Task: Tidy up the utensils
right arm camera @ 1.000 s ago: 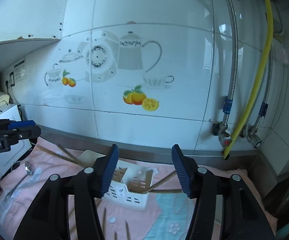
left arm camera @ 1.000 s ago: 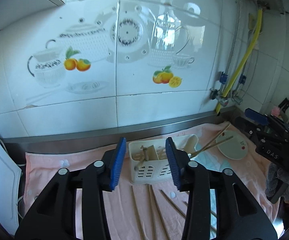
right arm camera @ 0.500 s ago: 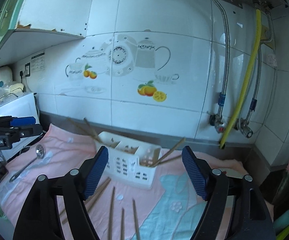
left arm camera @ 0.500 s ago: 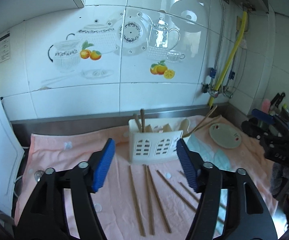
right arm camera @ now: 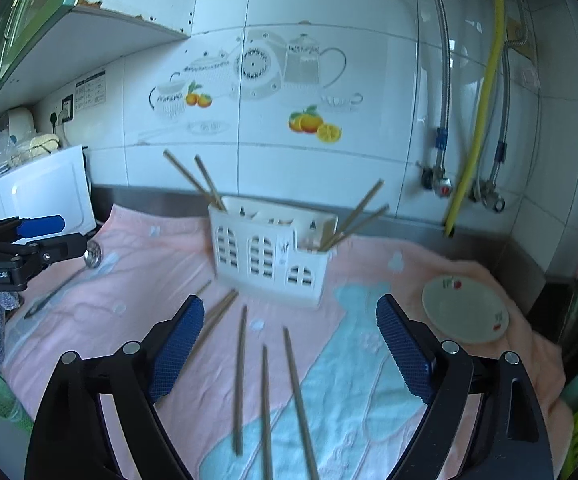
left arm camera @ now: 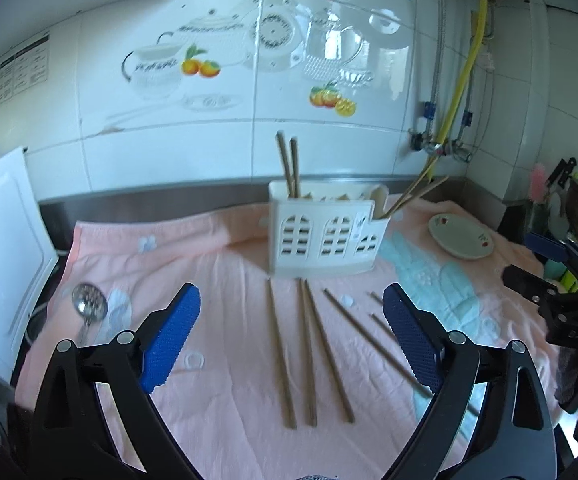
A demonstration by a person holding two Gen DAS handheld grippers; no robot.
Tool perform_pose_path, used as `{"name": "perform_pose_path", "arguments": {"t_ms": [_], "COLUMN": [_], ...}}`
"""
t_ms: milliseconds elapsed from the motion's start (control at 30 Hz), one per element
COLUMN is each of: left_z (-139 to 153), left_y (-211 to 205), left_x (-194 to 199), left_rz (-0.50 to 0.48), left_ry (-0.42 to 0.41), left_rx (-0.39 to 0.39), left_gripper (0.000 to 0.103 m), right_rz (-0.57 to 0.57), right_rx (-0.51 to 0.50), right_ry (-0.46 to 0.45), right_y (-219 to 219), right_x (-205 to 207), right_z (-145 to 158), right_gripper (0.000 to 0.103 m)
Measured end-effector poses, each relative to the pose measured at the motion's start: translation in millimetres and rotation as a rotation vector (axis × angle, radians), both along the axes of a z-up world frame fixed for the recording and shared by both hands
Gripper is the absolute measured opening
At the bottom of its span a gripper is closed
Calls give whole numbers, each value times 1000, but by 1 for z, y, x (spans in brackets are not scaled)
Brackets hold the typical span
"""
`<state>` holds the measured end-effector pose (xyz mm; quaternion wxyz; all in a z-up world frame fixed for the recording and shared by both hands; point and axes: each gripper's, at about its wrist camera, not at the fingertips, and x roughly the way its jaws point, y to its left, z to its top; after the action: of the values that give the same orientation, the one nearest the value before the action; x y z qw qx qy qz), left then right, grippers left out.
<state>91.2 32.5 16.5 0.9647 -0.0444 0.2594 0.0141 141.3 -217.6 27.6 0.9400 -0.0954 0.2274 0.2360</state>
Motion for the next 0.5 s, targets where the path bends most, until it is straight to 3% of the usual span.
{"name": "perform_pose_path", "arguments": {"t_ms": [500], "left_z": [-60], "left_y": [11], "left_x": [-18], "left_rz": [65], "left_ry": [110], "left_rx": [-10], "left_gripper": [92], "right_rz": [-26], "right_rx": [10], "right_ry": [146], "right_y": [-27], "right_x": [-41], "right_z": [-79], "right_gripper": [81]}}
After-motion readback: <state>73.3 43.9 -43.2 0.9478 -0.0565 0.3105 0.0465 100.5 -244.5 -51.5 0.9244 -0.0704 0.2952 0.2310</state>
